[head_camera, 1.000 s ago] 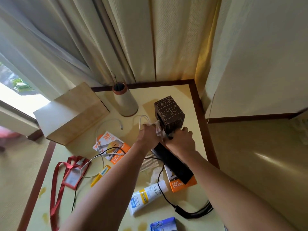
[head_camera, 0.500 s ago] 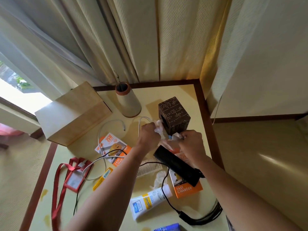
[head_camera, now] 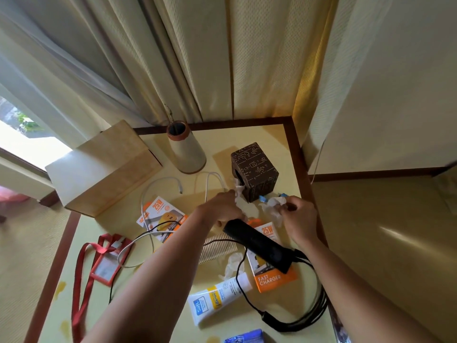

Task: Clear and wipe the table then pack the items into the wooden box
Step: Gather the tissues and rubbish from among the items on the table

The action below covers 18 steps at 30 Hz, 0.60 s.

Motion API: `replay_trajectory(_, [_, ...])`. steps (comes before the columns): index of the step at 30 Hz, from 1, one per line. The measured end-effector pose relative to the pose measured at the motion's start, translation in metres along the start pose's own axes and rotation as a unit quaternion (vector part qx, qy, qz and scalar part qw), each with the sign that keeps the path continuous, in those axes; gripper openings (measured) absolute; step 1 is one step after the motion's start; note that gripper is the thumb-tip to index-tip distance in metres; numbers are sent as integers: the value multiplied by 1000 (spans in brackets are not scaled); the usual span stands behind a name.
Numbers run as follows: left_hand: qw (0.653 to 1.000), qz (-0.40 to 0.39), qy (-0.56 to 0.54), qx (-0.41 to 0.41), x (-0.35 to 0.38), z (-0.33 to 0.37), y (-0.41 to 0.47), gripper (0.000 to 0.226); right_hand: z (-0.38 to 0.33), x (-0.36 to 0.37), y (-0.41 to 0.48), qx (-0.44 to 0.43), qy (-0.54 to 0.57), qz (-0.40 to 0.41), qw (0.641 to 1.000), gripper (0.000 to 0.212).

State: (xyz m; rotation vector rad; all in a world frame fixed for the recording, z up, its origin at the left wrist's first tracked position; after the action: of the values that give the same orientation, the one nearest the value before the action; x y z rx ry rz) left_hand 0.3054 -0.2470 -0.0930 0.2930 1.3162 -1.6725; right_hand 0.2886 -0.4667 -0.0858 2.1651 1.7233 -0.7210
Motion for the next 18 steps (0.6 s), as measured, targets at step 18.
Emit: replay_trajectory(18, [892, 406, -136, 146, -41, 8, -136, 6, -31, -31, -39, -74, 47, 71, 994, 19])
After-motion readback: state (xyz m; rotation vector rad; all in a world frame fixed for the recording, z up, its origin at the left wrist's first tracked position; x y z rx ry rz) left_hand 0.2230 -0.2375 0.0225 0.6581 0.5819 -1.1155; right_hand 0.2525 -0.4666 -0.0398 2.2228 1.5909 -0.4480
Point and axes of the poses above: each hand's wrist, its own y-axis towards the middle knuckle, its own x-axis out of the palm, z = x × y, the point moved 4 cm from there along y, towards the middle knuckle, and after that the axes turned 8 degrees about z, right-handed, at the moved point
